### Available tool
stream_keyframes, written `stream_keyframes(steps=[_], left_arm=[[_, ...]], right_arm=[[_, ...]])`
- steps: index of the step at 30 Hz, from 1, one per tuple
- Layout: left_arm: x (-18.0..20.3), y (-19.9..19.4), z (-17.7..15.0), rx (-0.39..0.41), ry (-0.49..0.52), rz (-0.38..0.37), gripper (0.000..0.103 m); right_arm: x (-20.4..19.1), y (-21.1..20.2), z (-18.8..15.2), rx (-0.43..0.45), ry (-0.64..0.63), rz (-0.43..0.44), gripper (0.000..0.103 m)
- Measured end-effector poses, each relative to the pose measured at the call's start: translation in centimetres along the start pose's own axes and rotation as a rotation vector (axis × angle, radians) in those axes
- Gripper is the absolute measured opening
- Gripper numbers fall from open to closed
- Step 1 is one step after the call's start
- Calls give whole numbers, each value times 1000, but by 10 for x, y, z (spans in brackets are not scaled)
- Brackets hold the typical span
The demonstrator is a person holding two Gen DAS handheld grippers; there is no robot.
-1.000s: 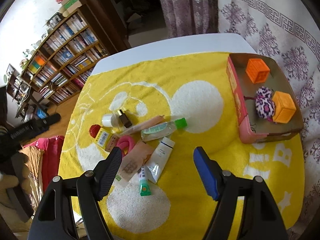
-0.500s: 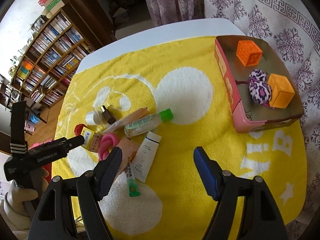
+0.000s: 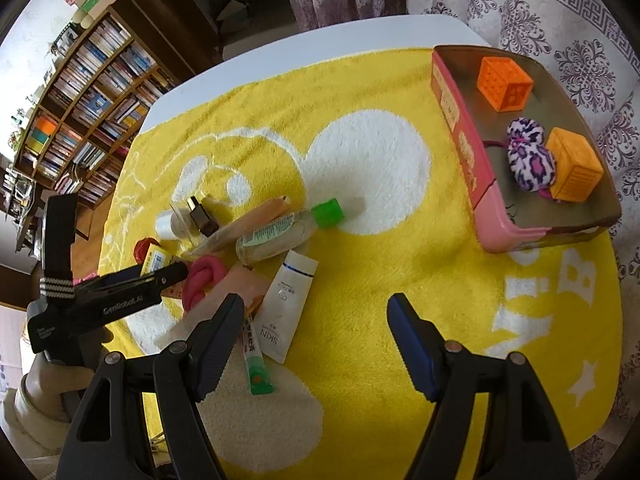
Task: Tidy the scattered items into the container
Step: 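Grasp the yellow ointment box with the left gripper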
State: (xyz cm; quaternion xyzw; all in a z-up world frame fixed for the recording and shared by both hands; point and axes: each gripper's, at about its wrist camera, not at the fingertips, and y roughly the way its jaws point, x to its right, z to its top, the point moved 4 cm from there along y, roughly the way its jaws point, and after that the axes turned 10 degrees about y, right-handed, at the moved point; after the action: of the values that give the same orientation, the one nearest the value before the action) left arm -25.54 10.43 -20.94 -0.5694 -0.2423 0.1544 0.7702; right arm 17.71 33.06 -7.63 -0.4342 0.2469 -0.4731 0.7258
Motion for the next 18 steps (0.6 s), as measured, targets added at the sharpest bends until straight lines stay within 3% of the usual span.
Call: stream_keyframes(steps=[1,18], left_arm=[[-1,3,-1,-13,-3,-15,50],[-18,-46,-6,87,-29,5,49]], right_arm=[[-1,2,-1,-5,-2,-2,77],[-16,60,5,-67,-59,-77,77]])
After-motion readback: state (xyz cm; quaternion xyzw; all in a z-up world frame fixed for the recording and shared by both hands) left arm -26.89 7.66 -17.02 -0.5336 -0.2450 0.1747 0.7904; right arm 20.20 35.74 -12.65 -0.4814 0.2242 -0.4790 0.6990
